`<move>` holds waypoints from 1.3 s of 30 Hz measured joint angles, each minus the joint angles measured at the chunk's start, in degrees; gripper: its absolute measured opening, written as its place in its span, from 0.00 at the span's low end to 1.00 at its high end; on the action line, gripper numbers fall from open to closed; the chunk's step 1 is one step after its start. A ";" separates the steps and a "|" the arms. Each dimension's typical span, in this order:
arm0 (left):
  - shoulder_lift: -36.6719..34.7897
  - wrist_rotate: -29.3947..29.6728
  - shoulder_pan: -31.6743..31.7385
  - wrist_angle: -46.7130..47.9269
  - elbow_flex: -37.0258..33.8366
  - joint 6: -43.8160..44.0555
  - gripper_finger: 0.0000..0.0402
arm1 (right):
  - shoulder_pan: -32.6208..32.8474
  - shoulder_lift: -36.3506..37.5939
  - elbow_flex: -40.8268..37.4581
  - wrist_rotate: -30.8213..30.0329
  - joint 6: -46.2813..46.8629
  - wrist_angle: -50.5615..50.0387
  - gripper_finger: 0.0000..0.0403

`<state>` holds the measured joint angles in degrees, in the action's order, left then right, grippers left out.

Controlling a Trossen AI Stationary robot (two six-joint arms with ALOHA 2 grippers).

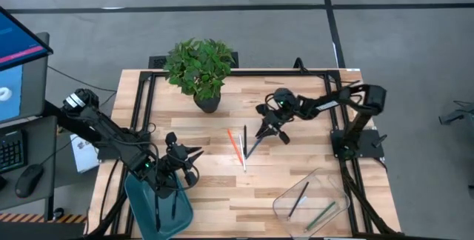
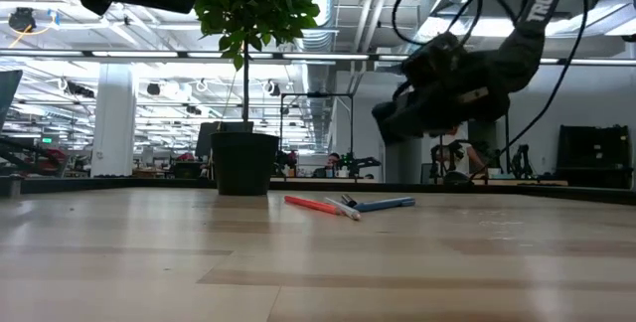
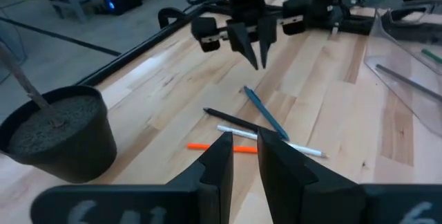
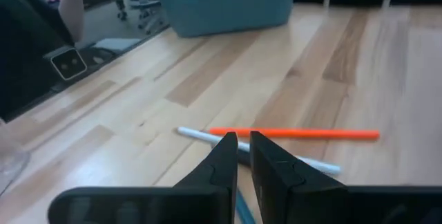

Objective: Sort pens & pencils
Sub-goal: Put the blue pen into the blue bin

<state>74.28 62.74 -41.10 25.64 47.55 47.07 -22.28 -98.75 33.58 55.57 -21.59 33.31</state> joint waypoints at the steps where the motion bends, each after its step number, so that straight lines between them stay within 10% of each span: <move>1: 0.00 -0.59 0.00 0.01 0.00 -0.31 0.15 | 0.23 -0.54 0.27 -0.15 0.08 -0.10 0.16; 39: 0.00 -2.07 0.00 0.34 0.00 0.69 0.15 | 1.88 -9.28 1.66 -8.53 3.23 -2.87 0.26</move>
<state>74.28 60.66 -41.10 25.98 47.55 47.77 -20.40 -108.03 35.24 47.04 -18.36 30.44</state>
